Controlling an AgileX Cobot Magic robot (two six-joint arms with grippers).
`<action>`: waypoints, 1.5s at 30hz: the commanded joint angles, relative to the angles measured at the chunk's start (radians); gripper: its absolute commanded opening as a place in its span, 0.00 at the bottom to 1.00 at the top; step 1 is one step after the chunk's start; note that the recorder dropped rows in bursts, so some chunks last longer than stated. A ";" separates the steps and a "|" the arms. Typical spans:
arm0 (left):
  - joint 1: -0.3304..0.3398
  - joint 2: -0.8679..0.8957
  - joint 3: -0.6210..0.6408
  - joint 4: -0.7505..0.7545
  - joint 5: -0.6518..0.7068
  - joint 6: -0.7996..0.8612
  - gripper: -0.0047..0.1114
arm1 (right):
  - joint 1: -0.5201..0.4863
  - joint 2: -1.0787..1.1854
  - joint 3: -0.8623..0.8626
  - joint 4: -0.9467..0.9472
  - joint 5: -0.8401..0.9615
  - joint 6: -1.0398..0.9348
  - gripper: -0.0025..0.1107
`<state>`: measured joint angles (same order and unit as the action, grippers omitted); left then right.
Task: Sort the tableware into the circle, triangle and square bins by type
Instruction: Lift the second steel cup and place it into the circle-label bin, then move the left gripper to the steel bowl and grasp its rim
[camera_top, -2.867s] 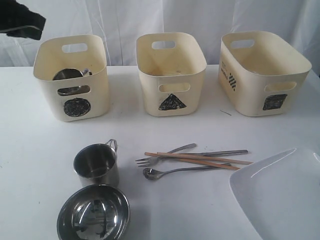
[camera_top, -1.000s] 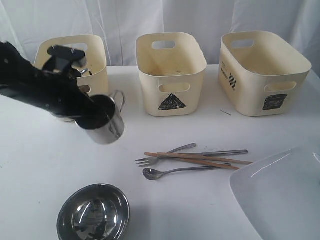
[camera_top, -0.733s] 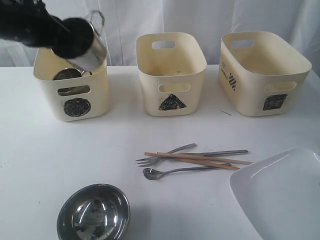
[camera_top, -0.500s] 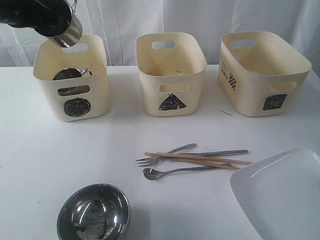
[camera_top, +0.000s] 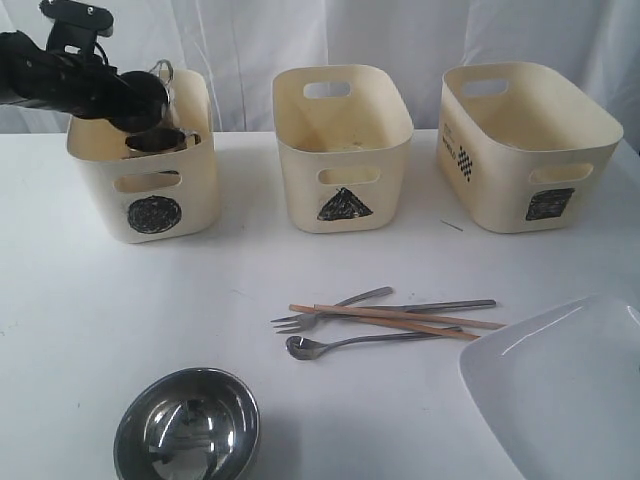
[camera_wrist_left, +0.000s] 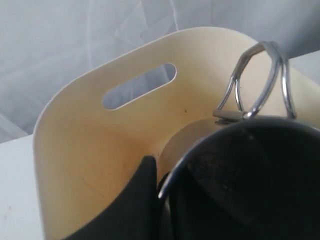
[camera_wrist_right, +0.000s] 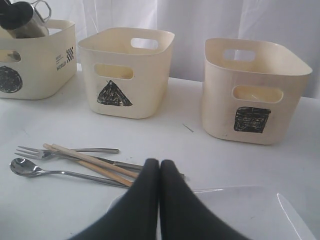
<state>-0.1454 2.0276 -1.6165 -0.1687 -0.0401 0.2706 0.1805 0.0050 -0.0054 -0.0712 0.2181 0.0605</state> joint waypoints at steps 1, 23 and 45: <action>0.003 0.008 -0.012 -0.016 -0.040 -0.001 0.28 | -0.011 -0.005 0.005 -0.006 0.003 0.004 0.02; -0.032 -0.223 0.035 -0.028 0.389 -0.020 0.50 | -0.011 -0.005 0.005 -0.006 0.003 0.004 0.02; -0.392 -0.818 0.936 -0.197 0.473 -0.062 0.62 | -0.011 -0.005 0.005 -0.006 0.003 0.004 0.02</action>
<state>-0.5178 1.2199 -0.7034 -0.3365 0.4443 0.2060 0.1805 0.0050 -0.0054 -0.0712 0.2181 0.0605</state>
